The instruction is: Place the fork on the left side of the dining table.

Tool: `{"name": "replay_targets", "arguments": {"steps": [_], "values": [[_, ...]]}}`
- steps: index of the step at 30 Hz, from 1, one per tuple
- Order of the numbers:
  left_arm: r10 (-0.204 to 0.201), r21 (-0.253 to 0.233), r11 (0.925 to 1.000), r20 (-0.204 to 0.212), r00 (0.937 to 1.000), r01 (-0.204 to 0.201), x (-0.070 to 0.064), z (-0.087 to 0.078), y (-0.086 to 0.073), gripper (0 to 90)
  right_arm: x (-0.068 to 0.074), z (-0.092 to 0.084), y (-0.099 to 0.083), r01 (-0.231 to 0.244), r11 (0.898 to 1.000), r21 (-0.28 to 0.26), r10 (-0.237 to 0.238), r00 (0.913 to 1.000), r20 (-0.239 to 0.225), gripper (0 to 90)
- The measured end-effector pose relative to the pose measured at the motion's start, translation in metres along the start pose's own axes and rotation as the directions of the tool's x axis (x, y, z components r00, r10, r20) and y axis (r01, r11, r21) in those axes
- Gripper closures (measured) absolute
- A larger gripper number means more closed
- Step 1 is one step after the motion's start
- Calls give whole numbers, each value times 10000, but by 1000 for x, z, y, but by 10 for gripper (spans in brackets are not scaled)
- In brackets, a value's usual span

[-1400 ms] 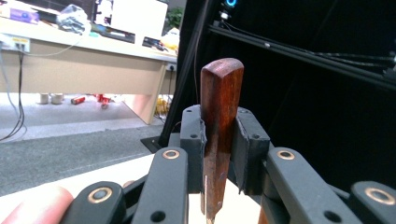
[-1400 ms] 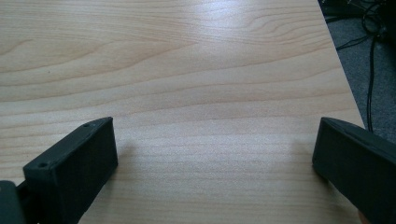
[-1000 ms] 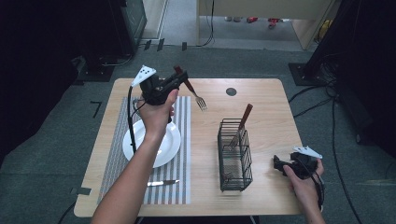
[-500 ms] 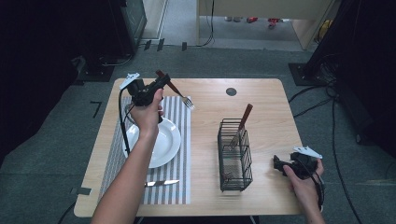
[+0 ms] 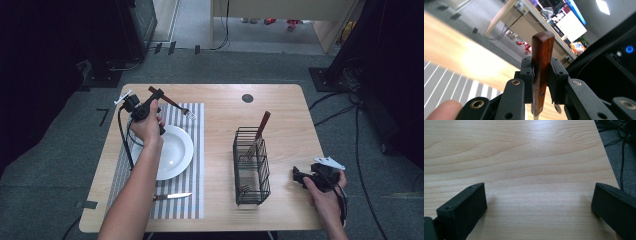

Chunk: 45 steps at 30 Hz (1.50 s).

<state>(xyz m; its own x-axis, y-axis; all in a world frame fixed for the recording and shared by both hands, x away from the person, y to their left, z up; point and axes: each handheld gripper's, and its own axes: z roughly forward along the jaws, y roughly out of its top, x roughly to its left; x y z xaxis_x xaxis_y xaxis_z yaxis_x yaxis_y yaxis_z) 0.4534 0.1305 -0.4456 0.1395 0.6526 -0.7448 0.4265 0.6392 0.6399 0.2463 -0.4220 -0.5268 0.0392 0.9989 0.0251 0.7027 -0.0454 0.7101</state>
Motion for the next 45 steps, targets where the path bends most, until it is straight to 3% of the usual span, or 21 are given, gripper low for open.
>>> {"name": "replay_targets", "arguments": {"steps": [3,5,8,9,10,11,13,14,15,17,18,19,20,24,26,34,39,41,42,43,45], "values": [[-721,-34,9974,-582,9957,720,21,4,-6,772,0,0,0,6,10000,-3,-6,10000,-2,0],[-884,-26,9961,-699,9936,884,24,4,-7,771,0,0,0,5,10000,-3,-5,10000,-2,0],[-1521,-132,9883,-1262,9803,1517,37,7,-12,771,0,0,0,5,10000,-4,-5,10000,-1,0],[-1521,-132,9883,-1262,9803,1517,37,7,-12,771,0,0,0,5,10000,-4,-5,10000,-1,0],[-2087,-113,9778,-1325,9690,2091,42,9,-14,771,0,0,0,-5,10000,0,5,10000,0,0],[-2087,-113,9778,-1325,9690,2091,42,9,-14,771,0,0,0,-5,10000,0,5,10000,0,0],[-2337,-138,9719,-1694,9574,2348,45,9,-15,769,0,0,0,3,10000,-2,-3,10000,-2,0],[-2337,-138,9719,-1694,9574,2348,45,9,-15,768,0,0,0,6,10000,-2,-6,10000,-2,0],[-2456,-195,9689,-2040,9477,2469,45,10,-15,767,0,0,0,10,10000,-2,-10,10000,-1,0],[-2529,-206,9668,-2143,9434,2545,46,10,-15,765,0,0,0,7,10000,-3,-7,10000,-2,0],[-2796,-263,9590,-2483,9275,2821,49,10,-15,762,0,0,0,7,10000,-2,-7,10000,-2,0],[-2796,-263,9590,-2483,9275,2821,49,10,-15,761,0,0,0,7,10000,-2,-7,10000,-2,0],[-2987,-356,9530,-2779,9130,3010,51,11,-15,758,0,0,0,6,10000,-4,-6,10000,-1,0],[-2882,-261,9552,-3105,9058,2949,52,12,-14,746,0,0,0,6,10000,-2,-6,10000,-2,0],[-2871,-241,9547,-3355,8972,2965,55,13,-14,738,0,0,0,10,10000,-3,-10,10000,-3,0],[-3049,-73,9471,-3322,8926,3208,56,15,-11,623,0,0,0,4,10000,-3,-4,10000,-4,0],[-2894,258,9487,-3309,8982,3152,57,18,-8,489,0,0,0,3,10000,-1,-3,10000,-5,0],[-2509,570,9561,-3471,9036,2874,55,21,-7,430,0,0,0,5,10000,-3,-5,10000,-4,0],[-2053,941,9621,-3681,9068,2560,54,22,-6,407,0,0,0,6,10000,-3,-6,10000,-4,0],[-2053,941,9621,-3681,9068,2560,54,22,-6,395,0,0,0,6,10000,-3,-6,10000,-4,0],[-1336,1462,9672,-4039,9050,2080,52,25,-5,326,0,0,0,6,10000,-1,-6,10000,-3,0]]}}
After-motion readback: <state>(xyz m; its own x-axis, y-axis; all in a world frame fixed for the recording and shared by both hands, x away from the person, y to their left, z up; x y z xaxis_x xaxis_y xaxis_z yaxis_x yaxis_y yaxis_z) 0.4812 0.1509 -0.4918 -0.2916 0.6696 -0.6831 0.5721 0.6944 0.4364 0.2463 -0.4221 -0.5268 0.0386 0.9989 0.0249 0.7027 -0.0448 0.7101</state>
